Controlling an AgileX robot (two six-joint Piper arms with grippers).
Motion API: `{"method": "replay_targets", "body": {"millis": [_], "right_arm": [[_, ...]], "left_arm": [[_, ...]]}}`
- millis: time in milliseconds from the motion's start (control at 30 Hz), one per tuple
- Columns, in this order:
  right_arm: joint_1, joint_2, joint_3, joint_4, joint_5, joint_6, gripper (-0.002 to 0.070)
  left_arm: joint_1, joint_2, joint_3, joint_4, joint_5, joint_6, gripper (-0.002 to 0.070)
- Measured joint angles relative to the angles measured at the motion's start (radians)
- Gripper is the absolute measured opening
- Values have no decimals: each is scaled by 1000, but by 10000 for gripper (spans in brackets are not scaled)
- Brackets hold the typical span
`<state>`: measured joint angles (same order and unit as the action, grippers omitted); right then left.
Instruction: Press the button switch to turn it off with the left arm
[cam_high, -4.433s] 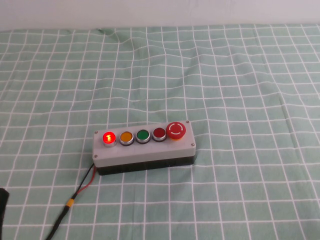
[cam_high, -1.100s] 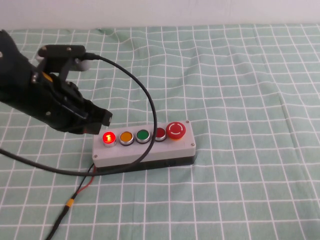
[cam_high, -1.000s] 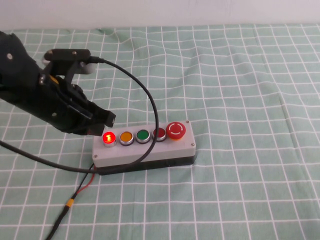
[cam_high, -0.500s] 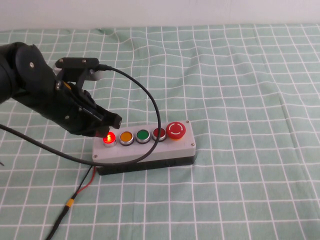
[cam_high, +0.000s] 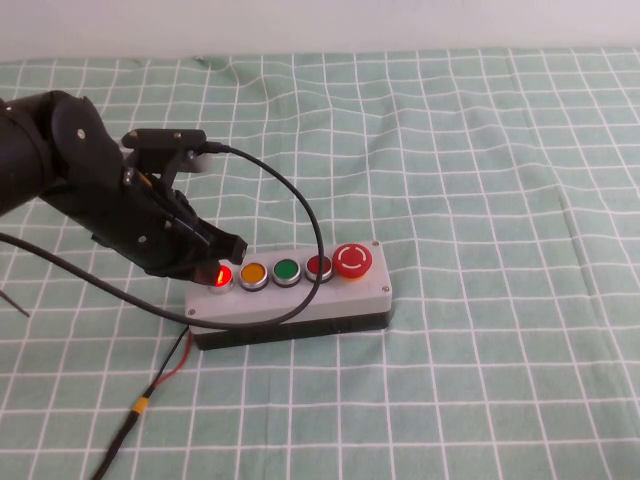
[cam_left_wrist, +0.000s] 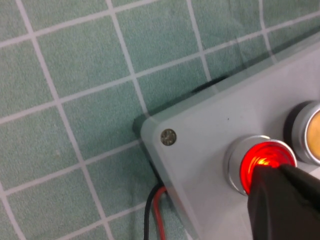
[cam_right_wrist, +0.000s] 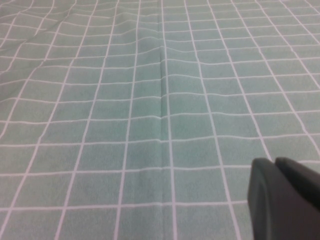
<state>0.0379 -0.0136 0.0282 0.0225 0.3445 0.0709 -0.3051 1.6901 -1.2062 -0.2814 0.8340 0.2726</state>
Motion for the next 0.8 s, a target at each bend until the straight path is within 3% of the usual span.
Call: {"method": "replay_targets", "body": {"millis": [433,800], "right_arm": [[0,0,0,0,0,0,-17],[0,0,0,0,0,0,-17]], "left_arm": [[3,-83,-26,8,45,23,-2],[3,-563,-75,64,163,30,-2]]}}
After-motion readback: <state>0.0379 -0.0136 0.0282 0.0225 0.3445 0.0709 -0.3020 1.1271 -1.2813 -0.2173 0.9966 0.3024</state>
